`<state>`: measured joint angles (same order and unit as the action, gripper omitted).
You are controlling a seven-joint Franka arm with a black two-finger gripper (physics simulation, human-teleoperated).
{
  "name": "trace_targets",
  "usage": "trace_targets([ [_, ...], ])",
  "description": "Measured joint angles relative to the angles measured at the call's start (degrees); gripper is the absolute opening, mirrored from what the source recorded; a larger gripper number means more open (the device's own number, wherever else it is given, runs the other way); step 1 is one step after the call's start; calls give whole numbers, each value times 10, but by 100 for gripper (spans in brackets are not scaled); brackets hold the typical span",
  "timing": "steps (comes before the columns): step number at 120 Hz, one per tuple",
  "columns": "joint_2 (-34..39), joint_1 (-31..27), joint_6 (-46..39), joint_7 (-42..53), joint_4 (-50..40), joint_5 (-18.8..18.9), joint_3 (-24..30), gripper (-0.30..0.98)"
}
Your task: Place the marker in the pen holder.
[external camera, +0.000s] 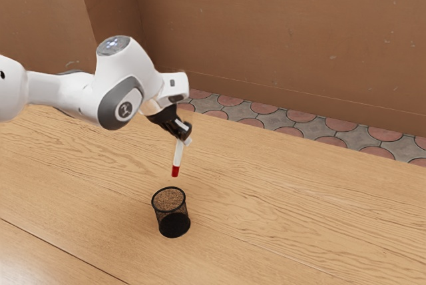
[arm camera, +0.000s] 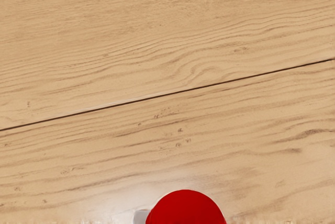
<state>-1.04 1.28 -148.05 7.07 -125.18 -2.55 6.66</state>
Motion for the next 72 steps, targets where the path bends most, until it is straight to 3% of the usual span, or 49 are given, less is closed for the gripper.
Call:
trace_targets([
  [27, 40, 2, -3, -12, -48, -1, 30, -8],
  [56, 32, -7, -3, -23, -77, -3, 37, -8],
  [64, 26, -12, -3, -24, -80, -6, 37, -1],
  [72, 22, -14, -2, -21, -80, -14, 35, 14],
])
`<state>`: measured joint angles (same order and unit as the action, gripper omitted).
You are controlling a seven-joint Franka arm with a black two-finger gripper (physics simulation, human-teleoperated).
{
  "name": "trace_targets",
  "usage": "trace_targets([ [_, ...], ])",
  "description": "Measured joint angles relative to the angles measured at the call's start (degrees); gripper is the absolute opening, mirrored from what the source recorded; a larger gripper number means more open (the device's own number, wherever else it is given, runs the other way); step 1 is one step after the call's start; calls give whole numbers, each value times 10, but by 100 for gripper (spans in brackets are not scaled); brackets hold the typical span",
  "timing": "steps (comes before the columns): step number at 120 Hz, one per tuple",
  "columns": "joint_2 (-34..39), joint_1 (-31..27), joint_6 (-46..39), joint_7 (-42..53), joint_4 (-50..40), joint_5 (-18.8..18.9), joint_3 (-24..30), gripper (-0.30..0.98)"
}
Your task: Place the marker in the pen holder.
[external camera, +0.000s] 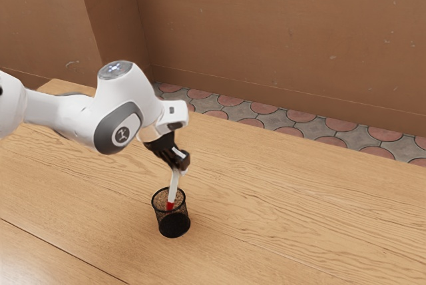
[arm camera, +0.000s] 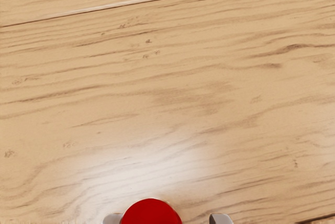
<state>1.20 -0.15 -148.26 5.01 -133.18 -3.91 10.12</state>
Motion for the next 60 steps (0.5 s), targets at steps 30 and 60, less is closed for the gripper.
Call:
trace_targets([
  [30, -3, 15, 139, 18, 196, 6, -28, 52],
  [60, -21, 31, 444, 91, 397, 41, -69, 63],
])
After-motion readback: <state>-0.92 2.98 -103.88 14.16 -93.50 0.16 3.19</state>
